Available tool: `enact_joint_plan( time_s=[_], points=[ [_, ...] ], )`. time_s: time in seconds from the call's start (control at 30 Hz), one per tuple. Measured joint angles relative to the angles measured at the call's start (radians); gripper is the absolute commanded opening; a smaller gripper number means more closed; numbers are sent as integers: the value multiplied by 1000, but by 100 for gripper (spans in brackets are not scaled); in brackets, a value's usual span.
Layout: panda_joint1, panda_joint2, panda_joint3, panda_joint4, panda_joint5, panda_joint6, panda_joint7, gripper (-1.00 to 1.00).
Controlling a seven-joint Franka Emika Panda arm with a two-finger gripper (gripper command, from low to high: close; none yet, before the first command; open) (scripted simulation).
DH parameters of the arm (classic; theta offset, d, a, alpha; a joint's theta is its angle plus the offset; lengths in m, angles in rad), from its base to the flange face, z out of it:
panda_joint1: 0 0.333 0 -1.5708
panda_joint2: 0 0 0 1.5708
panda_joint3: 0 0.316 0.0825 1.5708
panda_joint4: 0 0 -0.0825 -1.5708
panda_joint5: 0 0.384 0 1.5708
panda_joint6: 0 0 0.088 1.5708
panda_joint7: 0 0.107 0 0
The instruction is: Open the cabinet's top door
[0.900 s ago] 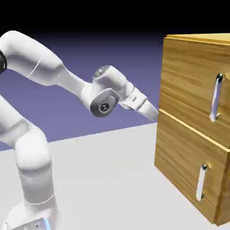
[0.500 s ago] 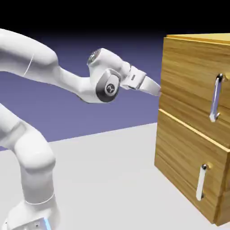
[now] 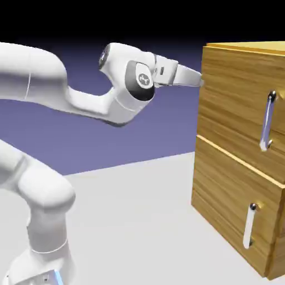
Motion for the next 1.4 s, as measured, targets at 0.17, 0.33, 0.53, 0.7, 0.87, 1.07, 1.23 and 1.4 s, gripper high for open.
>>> enact_joint_plan(
  time_s=[0.17,0.33,0.53,0.7,0.87,1.07,1.23,1.4],
  points=[
    [78,-39,-96,54,-217,6,145,0],
    [157,-78,-192,108,-435,11,289,0],
    [251,-125,-307,172,-696,18,463,0],
    [329,-164,-403,226,-913,23,607,0],
    [407,-203,-499,280,-1131,29,752,0],
    [501,-250,-615,344,-1392,35,925,0],
    [580,-289,-711,398,-1609,41,1070,0],
    [673,-287,-770,468,-1669,33,1107,0]
  ],
)
